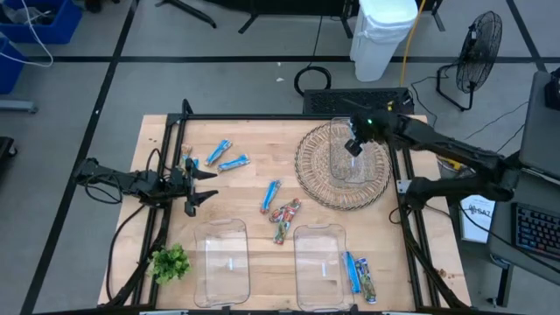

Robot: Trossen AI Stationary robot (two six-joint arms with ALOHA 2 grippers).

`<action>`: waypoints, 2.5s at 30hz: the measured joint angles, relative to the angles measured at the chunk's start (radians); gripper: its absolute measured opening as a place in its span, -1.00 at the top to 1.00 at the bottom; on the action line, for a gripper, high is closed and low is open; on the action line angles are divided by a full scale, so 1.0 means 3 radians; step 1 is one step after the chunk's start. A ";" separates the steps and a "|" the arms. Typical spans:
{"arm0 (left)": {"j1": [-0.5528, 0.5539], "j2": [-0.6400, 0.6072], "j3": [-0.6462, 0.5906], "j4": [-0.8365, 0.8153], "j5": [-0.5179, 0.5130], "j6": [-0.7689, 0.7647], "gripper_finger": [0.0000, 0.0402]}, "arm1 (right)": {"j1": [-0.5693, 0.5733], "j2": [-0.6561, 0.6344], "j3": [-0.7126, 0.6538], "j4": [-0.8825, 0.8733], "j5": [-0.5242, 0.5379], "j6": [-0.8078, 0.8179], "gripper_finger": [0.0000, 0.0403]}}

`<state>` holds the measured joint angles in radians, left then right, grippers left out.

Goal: Pick and place Granola Bars by type
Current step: Put the right blue granola bar into the top transparent bin, then put the left blue granola bar into the top transparent bin

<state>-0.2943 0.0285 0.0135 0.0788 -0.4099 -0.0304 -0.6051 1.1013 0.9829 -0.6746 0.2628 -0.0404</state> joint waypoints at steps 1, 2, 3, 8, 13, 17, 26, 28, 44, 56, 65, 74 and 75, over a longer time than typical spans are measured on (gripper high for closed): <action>0.0001 0.0000 0.0000 0.0000 0.0000 0.0000 -0.33 | -0.0080 0.0048 -0.0006 -0.0023 -0.0079 0.0007 0.97; 0.0001 0.0001 0.0000 0.0000 0.0000 -0.0001 -0.33 | -0.0140 0.0081 -0.0030 0.0014 -0.0134 0.0012 0.97; 0.0000 0.0000 0.0000 0.0000 0.0000 -0.0001 -0.33 | -0.0191 0.0107 -0.0063 0.0072 -0.0177 0.0009 0.97; 0.0001 0.0000 0.0000 0.0000 0.0000 0.0000 -0.33 | -0.0347 0.0254 -0.0225 0.0362 -0.0315 -0.0013 0.97; 0.0001 0.0000 0.0000 0.0000 0.0000 0.0000 -0.33 | -0.0444 0.0374 -0.0323 0.0462 -0.0540 -0.0016 0.97; 0.0001 0.0000 -0.0001 0.0000 0.0000 0.0000 -0.33 | -0.0481 0.0424 -0.0339 0.0386 -0.0544 -0.0006 0.97; 0.0001 0.0000 0.0000 0.0000 0.0000 0.0000 -0.33 | -0.0489 0.0439 -0.0341 0.0290 -0.0546 0.0007 0.96; 0.0000 0.0000 0.0000 0.0000 0.0000 0.0000 -0.33 | -0.0489 0.0439 -0.0341 0.0291 -0.0546 0.0005 0.97; 0.0000 0.0000 0.0000 0.0000 0.0000 -0.0001 -0.33 | -0.0487 0.0439 -0.0342 0.0291 -0.0545 0.0026 0.95; 0.0001 0.0000 -0.0001 0.0000 0.0000 0.0000 -0.33 | -0.0487 0.0439 -0.0342 0.0290 -0.0536 0.0198 0.51; 0.0001 0.0000 0.0000 0.0000 0.0000 -0.0001 -0.33 | -0.0482 0.0399 -0.0345 0.0400 -0.0700 0.0131 0.33; 0.0001 0.0000 0.0000 0.0000 0.0000 -0.0001 -0.33 | -0.0003 -0.0231 -0.0345 0.0557 -0.2733 0.0233 0.40; 0.0001 0.0000 0.0000 0.0000 0.0000 0.0000 -0.33 | 0.0121 -0.0315 -0.0346 0.0577 -0.2899 0.0264 0.41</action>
<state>-0.2941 0.0284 0.0135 0.0788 -0.4099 -0.0305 -0.5689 1.0068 0.8790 -0.5015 -0.6068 0.0389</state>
